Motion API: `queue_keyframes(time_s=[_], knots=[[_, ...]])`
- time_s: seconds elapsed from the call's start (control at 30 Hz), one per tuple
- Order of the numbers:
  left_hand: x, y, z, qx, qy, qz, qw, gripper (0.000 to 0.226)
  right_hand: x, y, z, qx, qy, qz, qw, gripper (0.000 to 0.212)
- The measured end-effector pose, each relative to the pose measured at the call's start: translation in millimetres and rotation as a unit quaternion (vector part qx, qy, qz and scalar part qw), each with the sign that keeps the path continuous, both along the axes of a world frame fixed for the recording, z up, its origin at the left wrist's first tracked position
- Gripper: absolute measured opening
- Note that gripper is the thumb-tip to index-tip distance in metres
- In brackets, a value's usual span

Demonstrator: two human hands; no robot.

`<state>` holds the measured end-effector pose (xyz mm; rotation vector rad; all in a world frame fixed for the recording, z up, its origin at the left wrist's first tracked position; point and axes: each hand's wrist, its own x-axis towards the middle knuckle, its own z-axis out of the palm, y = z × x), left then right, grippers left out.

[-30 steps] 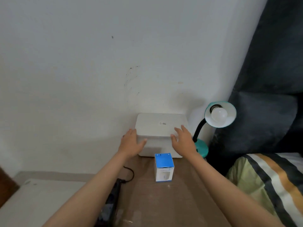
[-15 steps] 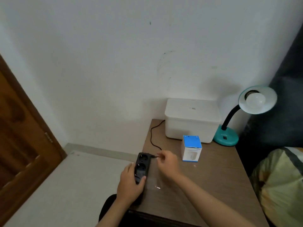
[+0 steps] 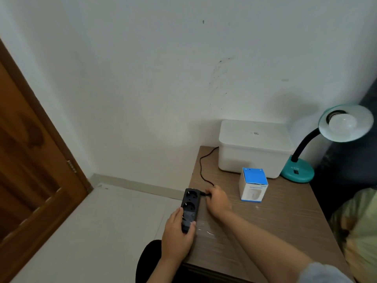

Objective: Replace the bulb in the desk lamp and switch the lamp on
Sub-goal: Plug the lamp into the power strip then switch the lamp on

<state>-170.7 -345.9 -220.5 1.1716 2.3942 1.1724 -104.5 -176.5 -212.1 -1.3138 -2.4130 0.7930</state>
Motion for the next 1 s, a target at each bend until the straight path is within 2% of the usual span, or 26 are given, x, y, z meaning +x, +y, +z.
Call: queue_keyframes(time_s=[0.13,0.3,0.43,0.53,0.67,0.83,1.0], knots=[[0,2,-1,-0.006,0.012,0.006,1.0,0.058,-1,4,0,0.001,-0.017,-0.008,1.0,0.017],[0,8,3,-0.043,0.039,0.012,0.998,0.055,3,4,6,0.003,0.043,-0.019,0.999,0.015],[5,11,8,-0.033,0.023,0.034,0.999,0.048,8,2,19,0.028,0.109,0.037,0.993,0.011],[8,10,6,-0.013,0.037,0.042,0.998,0.046,12,4,33,0.057,0.113,0.112,0.986,0.011],[8,10,6,0.001,0.042,0.05,0.998,0.044,10,8,47,0.125,0.037,0.217,0.967,0.015],[9,9,6,0.01,0.035,0.051,0.998,0.044,-10,12,64,0.22,-0.094,0.326,0.915,0.017],[9,10,7,0.018,0.027,0.054,0.998,0.045,-32,15,73,0.23,-0.174,0.385,0.877,0.012]])
